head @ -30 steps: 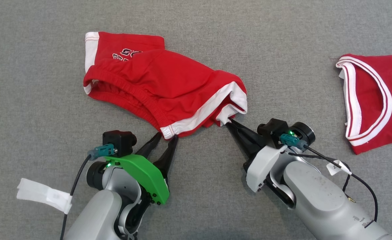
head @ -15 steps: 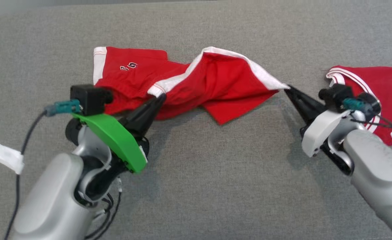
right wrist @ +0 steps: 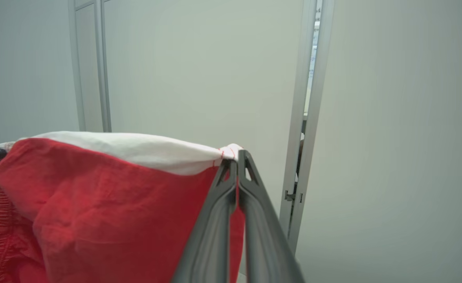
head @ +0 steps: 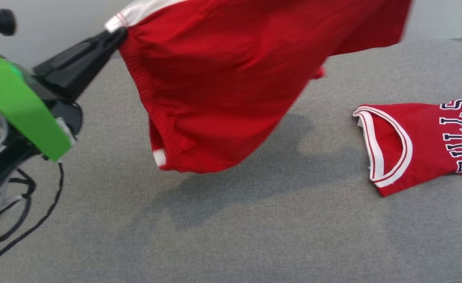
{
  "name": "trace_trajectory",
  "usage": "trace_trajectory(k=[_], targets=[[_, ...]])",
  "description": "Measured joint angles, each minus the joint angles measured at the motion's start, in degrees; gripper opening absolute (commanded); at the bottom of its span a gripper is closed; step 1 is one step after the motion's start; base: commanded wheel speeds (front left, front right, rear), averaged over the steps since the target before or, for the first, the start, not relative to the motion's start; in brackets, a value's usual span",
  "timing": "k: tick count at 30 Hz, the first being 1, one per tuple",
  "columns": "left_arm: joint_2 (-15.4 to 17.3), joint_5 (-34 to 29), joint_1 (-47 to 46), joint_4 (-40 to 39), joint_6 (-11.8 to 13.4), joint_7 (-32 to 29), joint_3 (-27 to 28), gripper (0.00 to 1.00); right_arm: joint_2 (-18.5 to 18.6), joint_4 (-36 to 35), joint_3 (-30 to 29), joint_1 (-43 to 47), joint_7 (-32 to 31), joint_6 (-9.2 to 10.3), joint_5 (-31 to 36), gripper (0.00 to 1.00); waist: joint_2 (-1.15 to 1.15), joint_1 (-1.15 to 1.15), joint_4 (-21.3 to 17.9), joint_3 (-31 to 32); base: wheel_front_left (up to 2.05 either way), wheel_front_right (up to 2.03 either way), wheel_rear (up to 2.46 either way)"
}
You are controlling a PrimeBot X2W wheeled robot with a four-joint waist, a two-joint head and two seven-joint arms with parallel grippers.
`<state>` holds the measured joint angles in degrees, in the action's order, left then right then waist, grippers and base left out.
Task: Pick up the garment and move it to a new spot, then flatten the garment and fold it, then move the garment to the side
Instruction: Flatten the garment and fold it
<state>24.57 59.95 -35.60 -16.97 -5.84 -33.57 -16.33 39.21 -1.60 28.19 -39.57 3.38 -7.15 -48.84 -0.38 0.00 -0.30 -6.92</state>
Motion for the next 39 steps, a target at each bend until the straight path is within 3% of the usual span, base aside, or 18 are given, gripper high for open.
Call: trace_trajectory(k=[4,6,14,18,21,24,26,28,30,34,39], targets=[[3.16,5.48,0.31,-3.09,1.33,-3.48,4.25,0.00,8.70,-3.36,-9.62,-0.07,-2.49,-0.48,-4.24,0.00,0.00,0.00,-1.45,2.83,0.00,0.00,0.00],[3.25,9.06,1.53,-4.61,2.16,-5.30,5.54,0.00,9.64,-5.95,-11.41,0.08,-4.00,-0.52,-8.18,0.00,0.00,0.00,-2.29,4.25,0.00,0.00,0.00],[3.09,19.07,6.28,-10.17,11.14,-13.93,5.63,0.00,14.68,-9.89,-12.76,5.65,-16.97,-0.37,-23.95,0.00,0.00,-0.01,-6.42,7.30,0.00,0.00,0.00],[4.59,15.79,6.71,-2.05,12.43,-16.90,2.33,0.00,8.73,-6.58,-4.36,7.67,-22.94,0.07,-27.80,0.00,0.00,-0.01,-7.27,5.75,0.00,0.00,0.00],[6.11,6.43,6.69,8.37,12.67,-16.19,-0.58,0.00,1.30,-1.37,-1.30,5.49,-23.59,3.97,-25.10,0.00,0.00,0.00,-7.34,4.09,0.00,0.00,0.00],[3.04,-2.38,0.05,12.69,12.33,-10.56,-2.03,0.00,-2.49,3.14,-2.54,-4.46,-20.81,8.46,-16.82,0.00,0.00,0.00,-6.82,2.14,0.00,0.00,0.00],[0.44,-7.25,-7.01,12.40,12.16,-7.40,-3.99,0.00,-2.23,3.87,-4.08,-12.01,-18.38,9.85,-10.47,0.00,0.00,0.00,-6.16,0.68,0.00,0.00,0.00],[-2.27,-11.03,-12.74,11.05,11.80,-4.31,-5.53,0.00,-2.96,3.66,-7.09,-17.64,-14.34,11.29,-8.28,0.00,0.00,0.00,-5.39,-0.79,0.00,0.00,0.00],[-4.61,-12.51,-16.21,9.65,9.78,-0.88,-6.54,0.00,-4.13,2.11,-9.18,-20.75,-10.81,11.82,-7.94,0.00,0.00,0.00,-4.60,-2.26,0.00,0.00,0.00],[-3.44,-17.41,-16.63,8.09,4.75,2.78,-10.00,0.00,-4.63,-2.55,-4.83,-19.38,-9.54,8.57,-6.31,0.00,0.00,0.00,-3.04,-5.30,0.00,0.00,0.00],[-1.76,-18.42,-4.44,9.92,4.32,7.98,-9.77,0.00,-6.55,-7.02,1.90,-5.95,-8.87,6.39,-6.27,0.00,0.00,0.00,-1.99,-9.38,0.00,0.00,0.00]])
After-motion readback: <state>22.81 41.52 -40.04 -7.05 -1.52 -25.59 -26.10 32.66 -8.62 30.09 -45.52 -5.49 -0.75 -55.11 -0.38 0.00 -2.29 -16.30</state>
